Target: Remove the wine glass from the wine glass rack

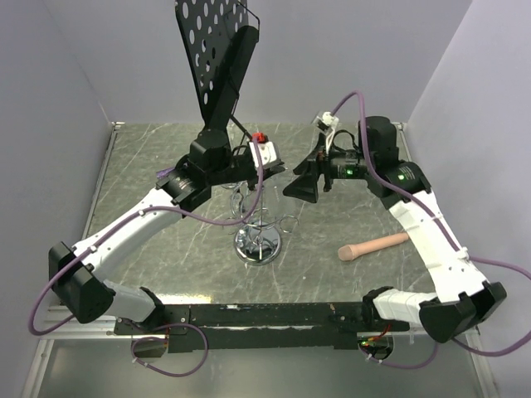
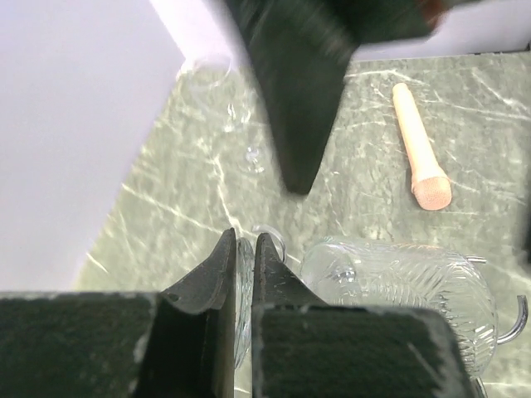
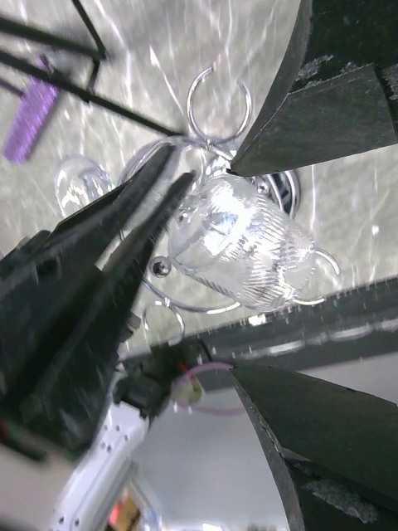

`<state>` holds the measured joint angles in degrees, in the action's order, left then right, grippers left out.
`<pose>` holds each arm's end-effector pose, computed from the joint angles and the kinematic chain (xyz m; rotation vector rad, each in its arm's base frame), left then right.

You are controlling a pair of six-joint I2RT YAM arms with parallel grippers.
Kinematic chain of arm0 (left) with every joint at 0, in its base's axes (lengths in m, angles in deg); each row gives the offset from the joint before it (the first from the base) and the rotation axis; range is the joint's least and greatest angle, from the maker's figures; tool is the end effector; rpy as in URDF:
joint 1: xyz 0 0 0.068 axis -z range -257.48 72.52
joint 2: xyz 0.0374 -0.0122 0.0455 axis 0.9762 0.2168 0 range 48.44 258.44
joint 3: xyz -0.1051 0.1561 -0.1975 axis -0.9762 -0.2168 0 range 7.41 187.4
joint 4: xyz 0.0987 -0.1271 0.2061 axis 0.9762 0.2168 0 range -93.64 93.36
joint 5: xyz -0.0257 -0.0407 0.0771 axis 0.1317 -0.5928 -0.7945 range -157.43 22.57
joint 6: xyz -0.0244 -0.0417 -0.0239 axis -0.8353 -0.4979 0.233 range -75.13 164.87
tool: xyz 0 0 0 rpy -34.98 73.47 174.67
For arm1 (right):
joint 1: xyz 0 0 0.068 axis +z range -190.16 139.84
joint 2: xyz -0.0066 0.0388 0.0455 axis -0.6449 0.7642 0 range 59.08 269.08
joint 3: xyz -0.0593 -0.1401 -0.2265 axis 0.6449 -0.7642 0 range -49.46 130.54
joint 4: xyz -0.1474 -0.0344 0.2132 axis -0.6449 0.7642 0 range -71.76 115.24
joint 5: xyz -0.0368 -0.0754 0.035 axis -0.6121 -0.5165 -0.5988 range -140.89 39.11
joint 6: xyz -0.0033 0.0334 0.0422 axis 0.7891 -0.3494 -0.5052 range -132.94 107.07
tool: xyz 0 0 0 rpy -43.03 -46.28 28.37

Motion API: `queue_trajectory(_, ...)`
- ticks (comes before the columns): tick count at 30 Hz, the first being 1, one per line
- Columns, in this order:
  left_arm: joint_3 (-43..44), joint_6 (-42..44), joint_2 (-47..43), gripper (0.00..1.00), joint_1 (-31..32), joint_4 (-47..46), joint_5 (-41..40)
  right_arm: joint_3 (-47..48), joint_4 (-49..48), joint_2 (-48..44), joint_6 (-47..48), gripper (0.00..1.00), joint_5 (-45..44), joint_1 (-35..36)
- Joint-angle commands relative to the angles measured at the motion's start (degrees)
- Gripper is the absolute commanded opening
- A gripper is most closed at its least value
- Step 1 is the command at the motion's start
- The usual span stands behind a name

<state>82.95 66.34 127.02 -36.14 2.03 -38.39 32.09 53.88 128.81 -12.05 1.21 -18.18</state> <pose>0.2285 -0.2240 0.4033 1.2163 1.2621 -0.6900 0.2155 0.1173 0.4315 -0.9653 1.7341 1.1343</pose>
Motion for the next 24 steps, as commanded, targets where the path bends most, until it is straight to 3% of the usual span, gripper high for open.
queue_trajectory(1,2.41,-7.4,0.34,0.01,-2.22,-2.6,-0.83,-1.57,-0.22,-5.13,5.7,1.0,-4.19,-1.23)
queue_trajectory(9,2.68,-16.89,1.92,0.01,-4.25,-4.88,0.93,-9.03,-0.2,-13.11,17.82,0.99,-7.71,-1.15)
queue_trajectory(17,1.97,-27.26,3.24,0.01,-5.66,-7.25,2.86,-16.78,-5.57,-16.91,23.02,0.79,-16.31,4.03)
queue_trajectory(24,0.92,-32.89,3.68,0.01,-6.27,-9.62,3.4,-22.14,-14.98,-18.32,22.15,0.76,-26.6,8.25)
